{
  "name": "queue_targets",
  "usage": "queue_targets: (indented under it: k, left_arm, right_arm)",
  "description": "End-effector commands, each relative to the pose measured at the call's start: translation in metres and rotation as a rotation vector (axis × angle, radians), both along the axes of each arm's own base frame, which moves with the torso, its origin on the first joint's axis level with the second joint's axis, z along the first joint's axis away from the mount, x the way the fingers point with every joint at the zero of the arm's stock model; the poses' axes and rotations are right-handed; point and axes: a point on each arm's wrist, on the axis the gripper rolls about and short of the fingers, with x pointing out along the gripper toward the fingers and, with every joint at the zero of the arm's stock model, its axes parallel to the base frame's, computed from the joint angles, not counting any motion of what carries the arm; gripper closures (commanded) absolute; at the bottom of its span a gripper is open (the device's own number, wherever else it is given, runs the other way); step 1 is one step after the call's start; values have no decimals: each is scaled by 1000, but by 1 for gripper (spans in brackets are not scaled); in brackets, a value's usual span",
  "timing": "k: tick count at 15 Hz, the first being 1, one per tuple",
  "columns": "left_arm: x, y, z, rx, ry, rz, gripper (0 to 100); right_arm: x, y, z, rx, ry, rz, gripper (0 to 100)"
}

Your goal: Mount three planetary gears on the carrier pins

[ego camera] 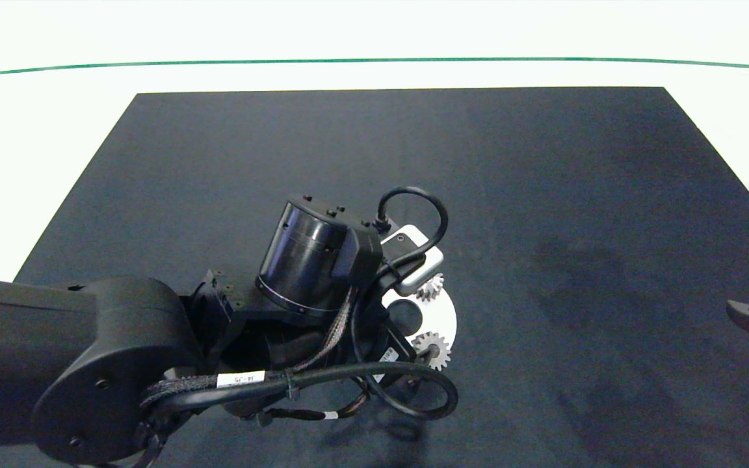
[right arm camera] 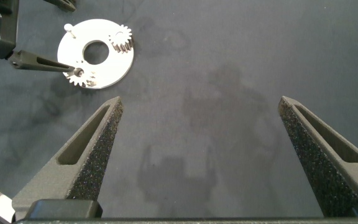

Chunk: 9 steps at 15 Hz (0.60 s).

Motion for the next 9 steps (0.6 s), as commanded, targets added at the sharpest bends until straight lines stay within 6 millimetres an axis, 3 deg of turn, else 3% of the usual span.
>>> queue_targets:
  k: [1,9]
  left_arm:
    - [0,0,-2,5,4,2,0]
    - [5,-5,-11,13,9,5,0]
  right_arm:
    - [0,0,0,-3,0,0,0]
    - [-2,-2,1,3,-7,0,0]
